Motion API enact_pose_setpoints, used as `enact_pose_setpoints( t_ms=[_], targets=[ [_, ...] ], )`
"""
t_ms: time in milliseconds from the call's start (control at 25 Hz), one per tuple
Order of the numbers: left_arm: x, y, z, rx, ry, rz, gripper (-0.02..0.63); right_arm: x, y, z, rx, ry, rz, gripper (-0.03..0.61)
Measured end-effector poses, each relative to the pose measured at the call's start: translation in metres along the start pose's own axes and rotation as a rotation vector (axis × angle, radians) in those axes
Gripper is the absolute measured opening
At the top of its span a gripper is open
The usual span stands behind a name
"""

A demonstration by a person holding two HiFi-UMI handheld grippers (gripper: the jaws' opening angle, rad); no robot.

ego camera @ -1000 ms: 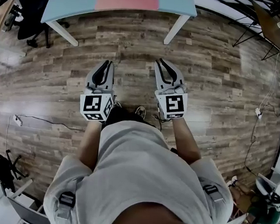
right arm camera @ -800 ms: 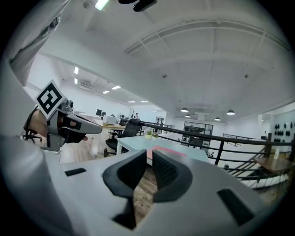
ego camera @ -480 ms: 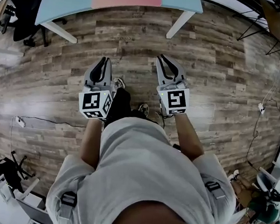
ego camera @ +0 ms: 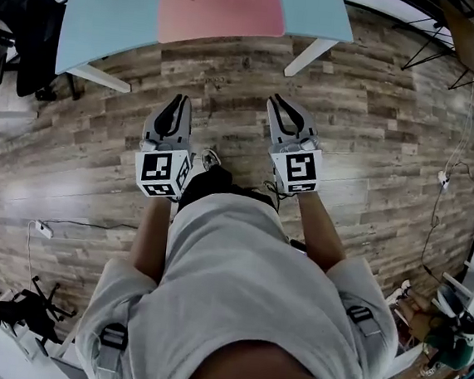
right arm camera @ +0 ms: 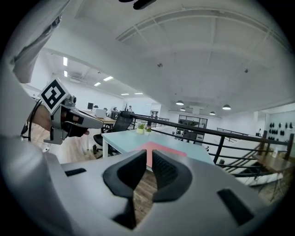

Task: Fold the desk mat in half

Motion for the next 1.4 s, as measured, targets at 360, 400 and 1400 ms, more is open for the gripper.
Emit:
enact_pose_setpoints(
  t_ms=[360, 400, 1400],
  targets=[
    [0.052, 0.009, 0.048, 0.069, -0.015, 0.018, 0.054, -0.008, -0.006, 0.057, 0.066, -0.002, -0.011, 0.044],
    [0.055, 0.008, 0.053, 0.076, -0.014, 0.021, 0.054, -0.011, -0.009, 0.062, 0.074, 0.003, -0.021, 0.044],
    [0.089, -0.027, 0.203, 0.304, 0.104, 0.190, 0.054, -0.095, -0.131, 0.173, 0.229, 0.150, -0.105, 0.052]
  ],
)
Point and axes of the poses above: the fingertips, and each gripper's own axes: z forward along the fingers, x to its left, y out of its top, the point moved 3 cm from there along -z, backward along the fingers, and after that the axes turned 14 degrees about -z, right-handed, at the moved point
